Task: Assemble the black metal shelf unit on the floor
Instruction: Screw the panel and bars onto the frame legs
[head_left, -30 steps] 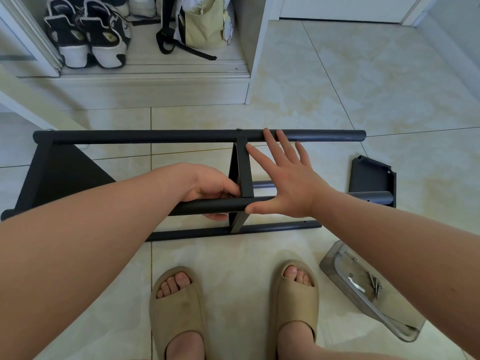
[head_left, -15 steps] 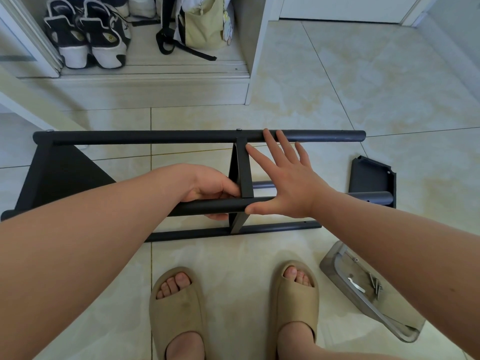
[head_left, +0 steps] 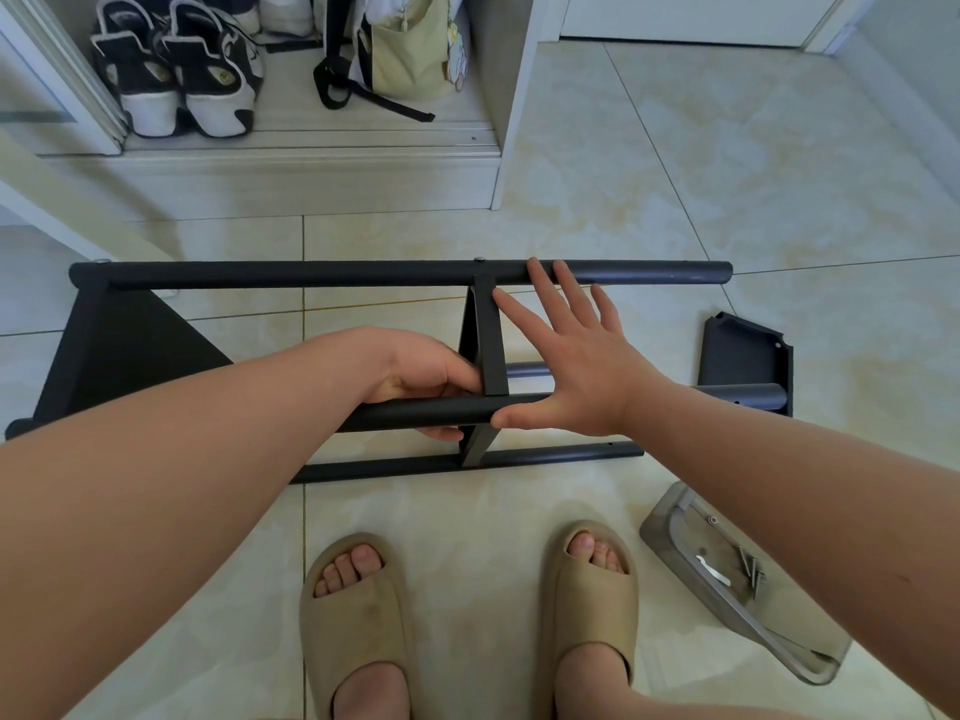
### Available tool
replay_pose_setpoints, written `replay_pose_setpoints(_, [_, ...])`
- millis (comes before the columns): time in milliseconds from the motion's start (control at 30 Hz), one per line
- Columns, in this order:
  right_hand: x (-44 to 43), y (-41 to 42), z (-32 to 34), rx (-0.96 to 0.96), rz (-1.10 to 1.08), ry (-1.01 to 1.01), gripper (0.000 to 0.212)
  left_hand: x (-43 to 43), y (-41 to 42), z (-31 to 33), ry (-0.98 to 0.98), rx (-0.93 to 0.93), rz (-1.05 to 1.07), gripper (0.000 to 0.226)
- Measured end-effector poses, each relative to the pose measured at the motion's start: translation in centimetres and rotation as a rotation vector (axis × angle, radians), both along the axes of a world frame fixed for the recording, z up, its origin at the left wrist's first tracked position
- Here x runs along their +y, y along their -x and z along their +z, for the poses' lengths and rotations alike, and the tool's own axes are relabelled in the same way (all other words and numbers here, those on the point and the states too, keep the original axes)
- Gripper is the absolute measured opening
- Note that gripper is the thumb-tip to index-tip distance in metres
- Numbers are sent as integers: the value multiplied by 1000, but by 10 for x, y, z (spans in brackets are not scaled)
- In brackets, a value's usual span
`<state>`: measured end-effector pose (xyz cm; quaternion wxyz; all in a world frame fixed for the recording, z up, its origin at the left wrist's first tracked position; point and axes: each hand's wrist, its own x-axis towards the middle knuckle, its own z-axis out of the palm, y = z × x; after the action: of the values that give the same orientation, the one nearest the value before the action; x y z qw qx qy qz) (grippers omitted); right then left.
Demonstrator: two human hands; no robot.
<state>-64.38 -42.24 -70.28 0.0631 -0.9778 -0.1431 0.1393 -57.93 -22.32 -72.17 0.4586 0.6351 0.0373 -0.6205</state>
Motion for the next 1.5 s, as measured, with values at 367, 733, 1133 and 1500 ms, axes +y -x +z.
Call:
replay_pose_setpoints(367, [0, 0, 0, -2, 0, 3, 120, 4, -3, -2, 63, 86, 23, 21])
replay_pose_setpoints(733, [0, 0, 0, 5, -1, -4, 121, 4, -2, -4, 83, 66, 25, 19])
replay_pose_setpoints(1133, [0, -1, -1, -6, 2, -4, 121, 0, -1, 0, -25, 33, 9, 14])
replay_pose_setpoints(1500, [0, -1, -2, -12, 3, 3, 121, 3, -3, -1, 22, 80, 30, 19])
